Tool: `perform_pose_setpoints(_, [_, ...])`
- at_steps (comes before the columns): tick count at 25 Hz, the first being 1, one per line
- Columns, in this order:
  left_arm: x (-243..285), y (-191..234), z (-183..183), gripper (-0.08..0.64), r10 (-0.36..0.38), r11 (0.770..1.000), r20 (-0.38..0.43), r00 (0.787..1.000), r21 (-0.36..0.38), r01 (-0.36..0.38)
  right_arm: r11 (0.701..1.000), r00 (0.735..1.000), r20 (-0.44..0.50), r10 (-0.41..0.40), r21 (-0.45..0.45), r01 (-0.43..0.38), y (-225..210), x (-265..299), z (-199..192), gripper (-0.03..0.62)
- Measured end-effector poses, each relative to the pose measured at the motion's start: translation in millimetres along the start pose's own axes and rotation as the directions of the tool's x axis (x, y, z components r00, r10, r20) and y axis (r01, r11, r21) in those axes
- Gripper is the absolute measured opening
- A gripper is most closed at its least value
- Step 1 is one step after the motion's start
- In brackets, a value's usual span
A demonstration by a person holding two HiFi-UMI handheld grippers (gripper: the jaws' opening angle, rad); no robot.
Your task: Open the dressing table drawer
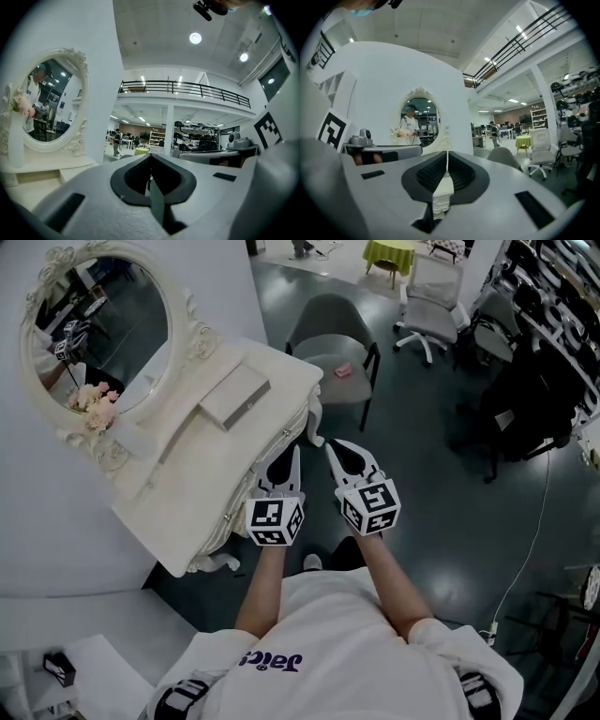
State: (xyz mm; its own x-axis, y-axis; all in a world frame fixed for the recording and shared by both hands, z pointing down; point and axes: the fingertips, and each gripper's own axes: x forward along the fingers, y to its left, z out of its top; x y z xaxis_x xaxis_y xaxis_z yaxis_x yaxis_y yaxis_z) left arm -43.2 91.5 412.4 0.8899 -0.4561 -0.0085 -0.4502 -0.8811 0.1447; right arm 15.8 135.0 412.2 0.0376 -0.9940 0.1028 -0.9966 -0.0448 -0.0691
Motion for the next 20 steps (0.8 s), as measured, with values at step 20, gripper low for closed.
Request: perform_pose_setpoints(20, [130.3, 136.4, 19.7, 0.015, 0.425, 0.905, 0.037, 0.904, 0.007, -0.426, 0.901, 0.898, -0.092, 0.431, -0.005, -0.433, -49.9, 229.5, 30.3, 0.018])
